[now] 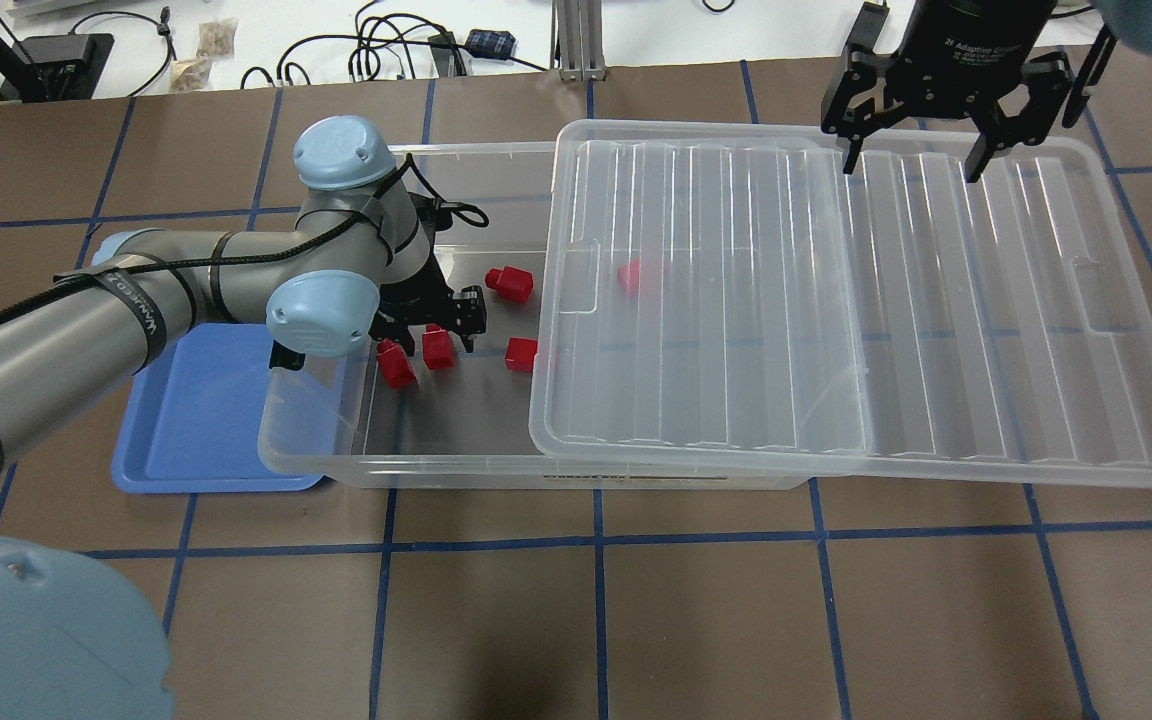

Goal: Place red block in blue tray from box

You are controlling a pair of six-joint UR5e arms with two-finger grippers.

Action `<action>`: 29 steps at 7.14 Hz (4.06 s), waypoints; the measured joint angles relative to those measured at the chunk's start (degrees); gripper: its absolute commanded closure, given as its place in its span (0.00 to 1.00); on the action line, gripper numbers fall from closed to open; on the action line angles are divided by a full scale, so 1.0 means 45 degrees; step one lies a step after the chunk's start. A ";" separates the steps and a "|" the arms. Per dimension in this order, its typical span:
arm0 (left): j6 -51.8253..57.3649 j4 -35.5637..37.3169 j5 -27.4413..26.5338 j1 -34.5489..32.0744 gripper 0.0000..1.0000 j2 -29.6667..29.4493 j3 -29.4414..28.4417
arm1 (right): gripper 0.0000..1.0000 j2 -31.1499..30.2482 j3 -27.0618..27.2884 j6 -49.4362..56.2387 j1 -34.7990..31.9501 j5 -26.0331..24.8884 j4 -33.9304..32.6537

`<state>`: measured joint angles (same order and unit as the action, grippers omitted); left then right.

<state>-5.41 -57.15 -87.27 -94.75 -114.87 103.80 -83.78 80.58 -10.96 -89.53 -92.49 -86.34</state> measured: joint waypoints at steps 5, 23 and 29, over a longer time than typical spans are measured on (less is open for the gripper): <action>0.0032 -0.0071 -0.0047 0.0020 1.00 -0.0070 -0.0050 | 0.00 -0.0049 0.0294 0.1095 -0.0006 0.0462 -0.0885; 0.5189 -0.4256 -0.0583 0.5993 1.00 0.0571 -0.2449 | 0.00 0.0023 0.0277 0.1217 -0.0007 0.0475 -0.0892; 0.5616 -0.3958 -0.0635 0.6005 0.00 -0.0624 -0.1994 | 0.00 0.0023 0.0266 0.1225 -0.0007 0.0475 -0.0892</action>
<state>19.86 -74.96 -90.12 -67.72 -117.68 94.82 -83.67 81.77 -5.45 -89.56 -90.35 -90.35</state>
